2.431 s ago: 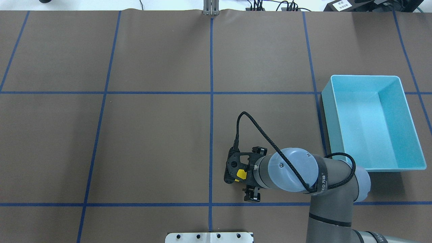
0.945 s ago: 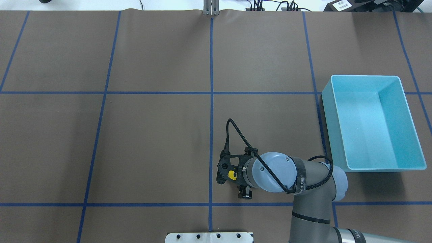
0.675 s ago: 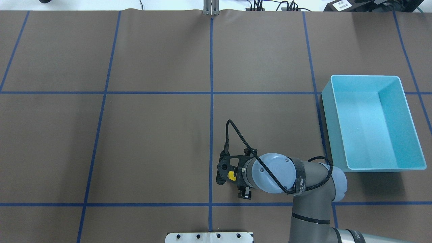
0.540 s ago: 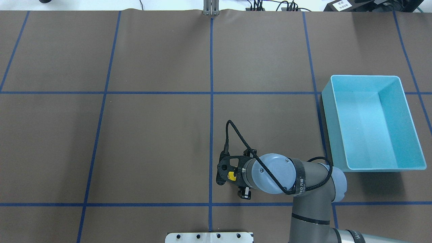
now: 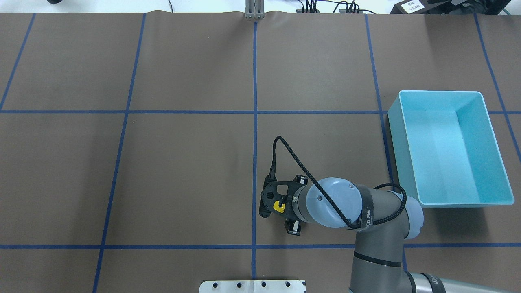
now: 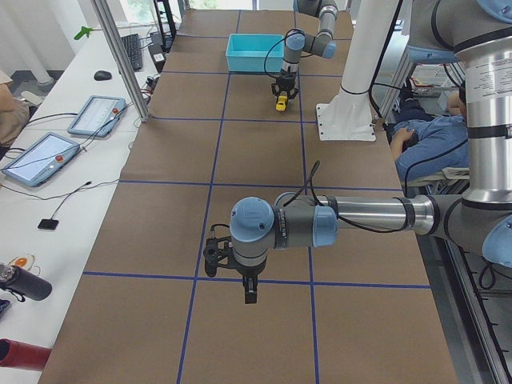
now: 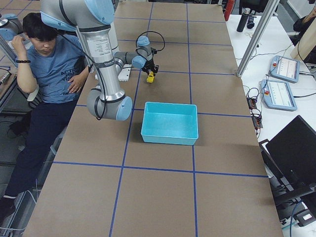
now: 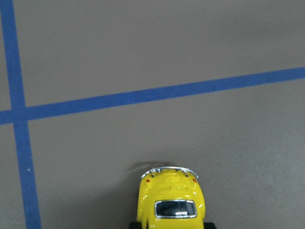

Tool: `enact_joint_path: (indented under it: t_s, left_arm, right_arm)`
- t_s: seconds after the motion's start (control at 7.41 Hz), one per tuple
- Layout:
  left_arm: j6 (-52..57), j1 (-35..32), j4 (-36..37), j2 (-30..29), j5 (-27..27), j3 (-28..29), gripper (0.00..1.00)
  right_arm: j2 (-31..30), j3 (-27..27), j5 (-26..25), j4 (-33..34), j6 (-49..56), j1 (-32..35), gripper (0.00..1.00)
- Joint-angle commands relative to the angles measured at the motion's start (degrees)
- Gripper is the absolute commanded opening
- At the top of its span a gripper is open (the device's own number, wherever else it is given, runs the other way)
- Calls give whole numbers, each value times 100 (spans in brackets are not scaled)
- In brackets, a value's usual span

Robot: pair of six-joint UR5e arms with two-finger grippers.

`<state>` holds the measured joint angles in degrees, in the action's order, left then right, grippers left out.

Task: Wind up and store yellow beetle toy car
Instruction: 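Move the right gripper down onto the rolled car and grasp it, then carry the car with the right gripper into the light-blue bin and release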

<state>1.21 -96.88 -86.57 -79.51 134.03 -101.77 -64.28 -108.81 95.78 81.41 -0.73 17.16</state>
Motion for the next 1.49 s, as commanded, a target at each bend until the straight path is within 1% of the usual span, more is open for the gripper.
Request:
enact_joint_path:
  t_s: [0.0,0.14,0.27,0.41,0.54,0.68,0.81,0.95,1.08,1.22,1.35]
  left_arm:
    - [2,-7,0,6,0,0,100]
    - [2,-7,0,6,0,0,100]
    - [-7,-7,0,6,0,8,100]
    - [2,-7,0,6,0,0,100]
    - [-7,-7,0,6,0,8,100]
    - [-7,-7,0,6,0,9,100]
    - [2,-7,0,6,0,17,100]
    - [2,-7,0,6,0,17,100]
    - [-7,-7,0,6,0,17,100]
    - [-7,-7,0,6,-9,9,100]
    - [-7,-7,0,6,0,0,100]
  right_arm:
    - [345,-454,798,715,55,715,0]
    - [407,-631,1185,1145,116,1119,0]
    - [381,-824,1580,1567,543,1593,0]
    - [312,-1174,2045,2197,1400,2242,0]
    - [232,-1264,2572,2604,2462,2883,0]
    - [-203,-1500,2769,2695,3299,3273,0]
    - [-913,-1798,2962,2670,3795,3633,0]
    - [-1537,-1810,3208,2574,4583,3985,0]
    - [-2188,-1653,3245,2164,5173,4162,0]
    - [-2499,-1347,3280,1620,5292,4417,0]
    - [-2710,-1162,3272,1493,5450,4489,0]
